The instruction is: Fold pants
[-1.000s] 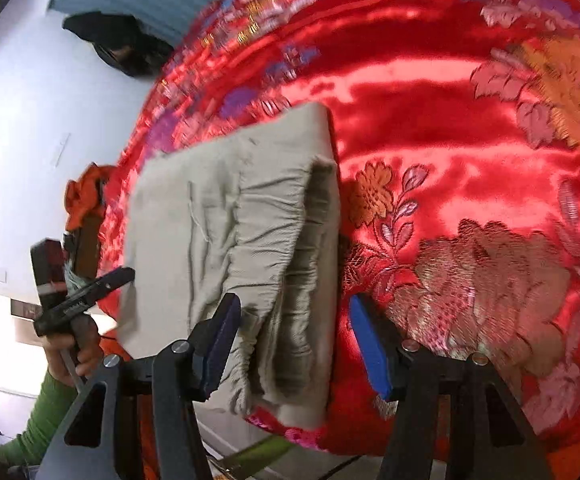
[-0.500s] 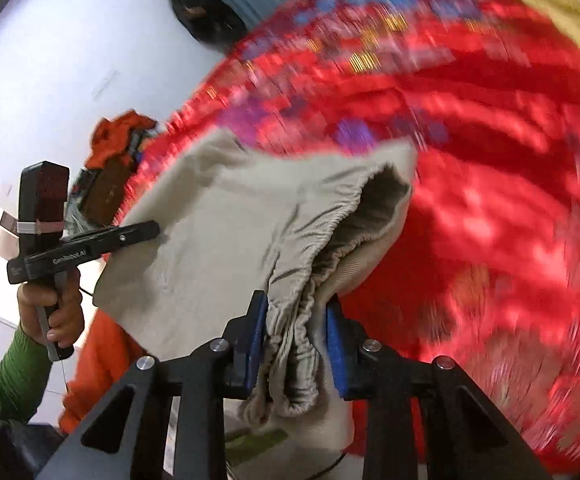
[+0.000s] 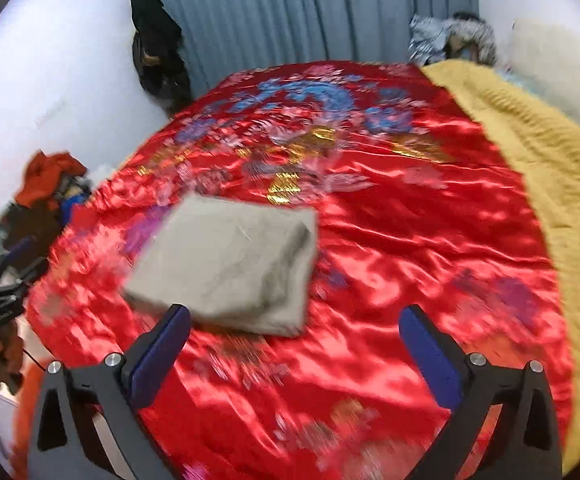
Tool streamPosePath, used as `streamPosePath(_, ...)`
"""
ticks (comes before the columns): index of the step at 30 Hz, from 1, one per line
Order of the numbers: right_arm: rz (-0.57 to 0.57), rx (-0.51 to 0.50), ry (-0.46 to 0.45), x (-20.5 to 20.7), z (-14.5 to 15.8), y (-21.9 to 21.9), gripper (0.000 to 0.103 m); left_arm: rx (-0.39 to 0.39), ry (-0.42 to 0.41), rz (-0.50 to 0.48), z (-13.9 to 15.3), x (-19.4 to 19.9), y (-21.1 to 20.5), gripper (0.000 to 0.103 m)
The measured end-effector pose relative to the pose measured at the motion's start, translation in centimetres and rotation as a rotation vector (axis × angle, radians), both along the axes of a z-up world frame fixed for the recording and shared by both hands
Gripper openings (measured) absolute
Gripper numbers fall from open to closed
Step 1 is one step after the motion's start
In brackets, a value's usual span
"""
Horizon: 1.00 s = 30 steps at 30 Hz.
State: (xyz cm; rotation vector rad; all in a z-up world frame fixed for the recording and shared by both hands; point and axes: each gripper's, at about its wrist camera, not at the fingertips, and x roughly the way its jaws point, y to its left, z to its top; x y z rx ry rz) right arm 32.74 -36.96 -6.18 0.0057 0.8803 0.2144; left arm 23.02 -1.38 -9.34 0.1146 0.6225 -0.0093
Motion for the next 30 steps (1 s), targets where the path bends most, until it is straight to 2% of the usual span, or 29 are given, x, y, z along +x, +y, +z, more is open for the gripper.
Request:
streamPosePath(4, -0.027, -0.074, -0.010, -5.5, -1.2, 1.8, 0.103, -0.071, 0.110, 0.039, -1.1, -2.7, -0.6, 0.101)
streamPosePath(6, -0.030, -0.097, -0.020, -8.1, -1.9, 3.6, 0.103, -0.068, 0.154, 0.018, -1.0, -3.7, -1.4, 0.101)
streamPosePath(11, -0.060, -0.038, -0.006, -12.2, -2.6, 7.0, 0.103, -0.039, 0.168, 0.003, 0.3, -5.4, -2.8, 0.101)
streamPosePath(16, -0.081, -0.074, 0.002, -13.0, -2.8, 8.6, 0.103, -0.034, 0.164, 0.021, 0.5, -6.0, -2.8, 0.101)
streamPosePath(21, -0.089, -0.127, -0.034, -13.6, -1.5, 9.2, 0.103, -0.026, 0.158, 0.035, 0.2, -6.2, -2.8, 0.101)
streamPosePath(30, -0.089, -0.130, -0.058, -13.8, -0.7, 9.4, 0.103, -0.065, 0.174, 0.052, 0.1, -6.3, -2.6, 0.102)
